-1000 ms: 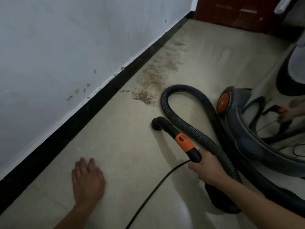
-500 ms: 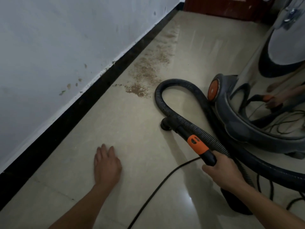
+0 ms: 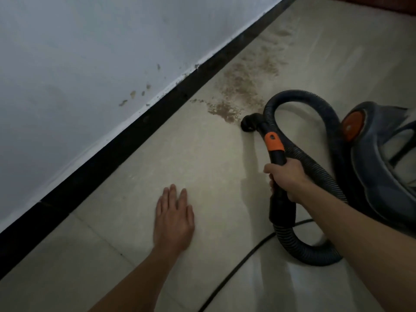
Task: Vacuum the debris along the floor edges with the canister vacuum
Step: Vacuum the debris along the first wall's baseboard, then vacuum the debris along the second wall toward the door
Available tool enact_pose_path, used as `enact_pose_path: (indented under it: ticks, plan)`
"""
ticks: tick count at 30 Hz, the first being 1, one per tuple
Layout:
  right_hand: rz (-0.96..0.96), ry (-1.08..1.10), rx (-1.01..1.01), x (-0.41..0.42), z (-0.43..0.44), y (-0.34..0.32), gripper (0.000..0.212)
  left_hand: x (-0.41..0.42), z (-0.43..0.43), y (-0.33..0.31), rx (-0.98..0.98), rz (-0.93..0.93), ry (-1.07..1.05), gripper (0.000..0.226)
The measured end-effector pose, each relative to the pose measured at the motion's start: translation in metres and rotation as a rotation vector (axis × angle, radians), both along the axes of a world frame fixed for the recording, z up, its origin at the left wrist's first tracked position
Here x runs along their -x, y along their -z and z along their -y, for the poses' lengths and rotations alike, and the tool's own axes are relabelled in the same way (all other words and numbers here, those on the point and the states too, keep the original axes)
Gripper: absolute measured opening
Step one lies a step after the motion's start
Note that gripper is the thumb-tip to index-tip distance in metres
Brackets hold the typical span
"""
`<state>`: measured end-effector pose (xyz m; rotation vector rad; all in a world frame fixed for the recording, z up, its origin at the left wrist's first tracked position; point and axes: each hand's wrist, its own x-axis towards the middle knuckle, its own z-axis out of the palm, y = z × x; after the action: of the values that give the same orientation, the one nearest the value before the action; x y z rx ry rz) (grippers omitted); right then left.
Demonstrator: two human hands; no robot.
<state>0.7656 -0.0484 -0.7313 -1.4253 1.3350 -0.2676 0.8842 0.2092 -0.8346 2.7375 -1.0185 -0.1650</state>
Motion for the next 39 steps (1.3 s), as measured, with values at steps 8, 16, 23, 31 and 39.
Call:
enact_pose_path:
  ticks: [8,16,23,31,39]
  plan:
    - [0.033,-0.036,0.021,-0.046,0.003,0.014,0.021,-0.004,-0.003,0.005,0.042,0.031,-0.001,0.054]
    - [-0.075,-0.342,-0.021,0.000,-0.047,-0.009,0.013,-0.032,-0.010,-0.023,-0.200,-0.213,0.113,0.060]
    - [-0.397,-0.711,0.197,0.078,-0.122,-0.141,0.023,0.018,0.008,-0.210,0.295,-1.072,-0.541,0.061]
    - [-0.314,-0.689,0.084,0.112,-0.180,-0.308,0.022,0.056,0.011,-0.402,0.505,-1.295,-0.884,0.052]
    - [-0.181,-0.553,-0.143,0.152,-0.192,-0.445,0.044,0.081,0.030,-0.553,0.674,-1.517,-0.916,0.056]
